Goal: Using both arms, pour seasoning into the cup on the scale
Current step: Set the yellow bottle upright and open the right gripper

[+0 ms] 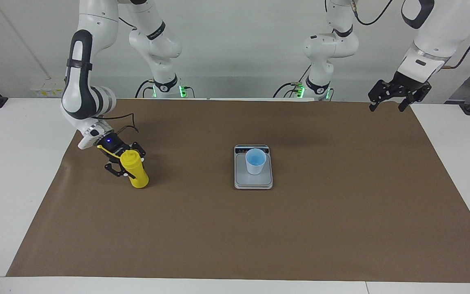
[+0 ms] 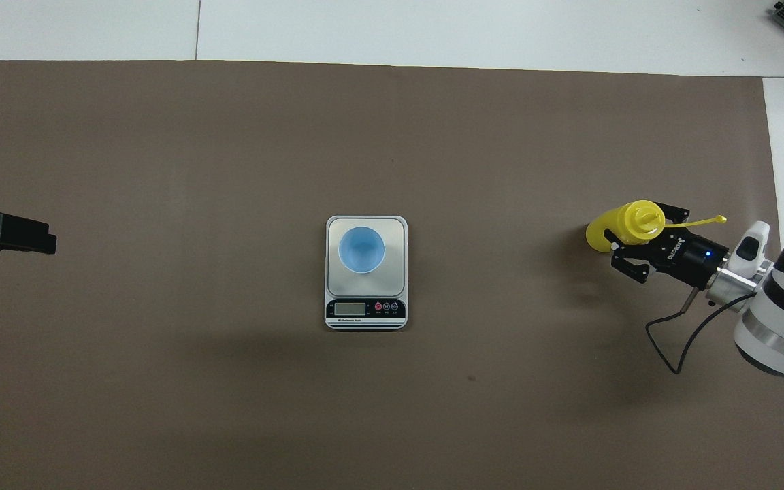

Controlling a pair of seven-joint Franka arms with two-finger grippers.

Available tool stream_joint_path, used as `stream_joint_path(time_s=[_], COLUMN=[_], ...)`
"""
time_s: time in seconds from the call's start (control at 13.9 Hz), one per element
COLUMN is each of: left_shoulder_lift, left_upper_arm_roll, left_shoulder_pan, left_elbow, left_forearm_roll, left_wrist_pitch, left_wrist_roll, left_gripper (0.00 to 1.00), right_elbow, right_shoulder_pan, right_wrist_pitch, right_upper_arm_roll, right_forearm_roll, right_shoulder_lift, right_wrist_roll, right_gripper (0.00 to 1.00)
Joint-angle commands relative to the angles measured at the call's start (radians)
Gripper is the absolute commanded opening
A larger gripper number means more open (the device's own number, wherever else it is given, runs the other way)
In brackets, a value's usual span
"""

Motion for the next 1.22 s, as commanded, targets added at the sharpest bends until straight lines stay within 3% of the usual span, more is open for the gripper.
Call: stream_joint_path(time_s=[0.0,0.22,0.58,1.15], left_shoulder_lift=[-0.031,-0.031,-0.031,-0.031], left_upper_arm_roll=[-0.005,-0.005,-0.005,-0.005], left_shoulder_pan=[0.011,0.011,0.011,0.013], left_elbow=[-0.033,-0.033,-0.033,-0.033], left_forearm_roll=[-0.012,-0.012,-0.012,-0.012], left_wrist_pitch=[0.008,0.008,0.008,0.008], left_wrist_roll=[-0.008,-0.008,-0.008,-0.008], left_gripper=[1.00,1.00,1.00,1.00], right_elbow=[-0.010,-0.010,-0.024,-0.010], right_shoulder_pan=[-0.022,-0.054,-0.060,-0.138], right_wrist_pitch=[-0.030,-0.060,-0.070,-0.065], right_upper_arm_roll=[0.013,0.011,0.008,-0.002], right_forearm_roll=[0.115,0.122,0.102,-0.441], right_shoulder_lift=[0.002,0.047,0.042,-0.028], right_wrist_roll=[-0.018,-0.015,-0.012,-0.021], right_gripper=[1.00,1.00,1.00,1.00])
